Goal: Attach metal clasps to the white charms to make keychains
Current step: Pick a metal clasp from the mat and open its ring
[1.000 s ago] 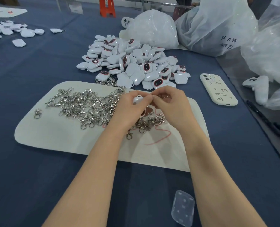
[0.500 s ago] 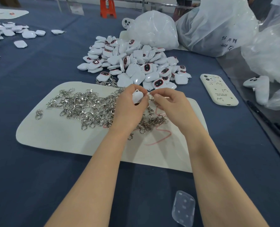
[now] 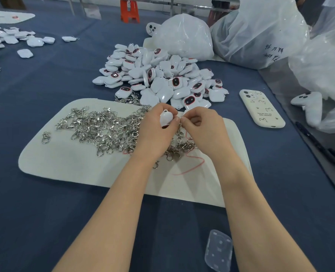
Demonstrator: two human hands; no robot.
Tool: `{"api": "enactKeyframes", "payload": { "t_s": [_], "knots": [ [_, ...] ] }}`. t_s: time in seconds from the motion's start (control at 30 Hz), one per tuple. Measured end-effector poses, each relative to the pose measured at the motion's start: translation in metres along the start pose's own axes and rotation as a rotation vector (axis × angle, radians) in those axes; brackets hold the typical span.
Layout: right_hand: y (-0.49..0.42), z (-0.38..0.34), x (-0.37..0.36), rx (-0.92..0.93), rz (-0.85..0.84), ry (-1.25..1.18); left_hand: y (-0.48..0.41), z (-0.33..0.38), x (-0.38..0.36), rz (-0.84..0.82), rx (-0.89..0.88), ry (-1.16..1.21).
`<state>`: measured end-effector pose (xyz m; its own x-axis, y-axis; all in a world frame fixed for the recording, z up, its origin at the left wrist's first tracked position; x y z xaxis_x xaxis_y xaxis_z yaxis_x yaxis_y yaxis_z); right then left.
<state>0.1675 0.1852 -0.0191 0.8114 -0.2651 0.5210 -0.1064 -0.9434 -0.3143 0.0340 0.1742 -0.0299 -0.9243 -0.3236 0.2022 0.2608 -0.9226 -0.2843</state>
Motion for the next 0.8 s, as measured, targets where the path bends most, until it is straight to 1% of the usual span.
{"api": "enactKeyframes", "payload": {
  "t_s": [0.1, 0.27, 0.6, 0.7, 0.8],
  "knots": [
    [0.0014, -0.0003, -0.0010, 0.001, 0.018, -0.032, 0.0027, 0.0022, -0.0025, 0.000, -0.045, -0.028],
    [0.0030, -0.0014, -0.0012, -0.008, 0.062, -0.130, 0.0020, 0.0024, -0.0023, 0.009, -0.052, -0.026],
    [0.0042, -0.0007, -0.0038, 0.050, 0.038, -0.127, 0.0027, 0.0029, -0.0039, -0.029, -0.095, -0.074],
    [0.0045, 0.0008, -0.0048, 0.045, 0.030, -0.114, 0.0035, 0.0044, -0.0051, -0.041, -0.109, -0.080],
    [0.0056, 0.0023, -0.0070, 0.002, -0.001, -0.128, 0.0035, 0.0042, -0.0048, -0.038, -0.109, -0.088]
  ]
}}
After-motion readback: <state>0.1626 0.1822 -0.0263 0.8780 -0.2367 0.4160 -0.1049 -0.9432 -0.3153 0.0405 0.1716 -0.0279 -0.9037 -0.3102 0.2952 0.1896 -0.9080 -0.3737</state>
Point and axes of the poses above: each hand's wrist, its own y-axis away from the middle knuckle, its own x-axis out of the back of the hand, z = x × y, the point moved 7 cm from there along -y, towards the middle knuckle, and after that the axes turned 8 degrees about z, right-handed, at the moved point
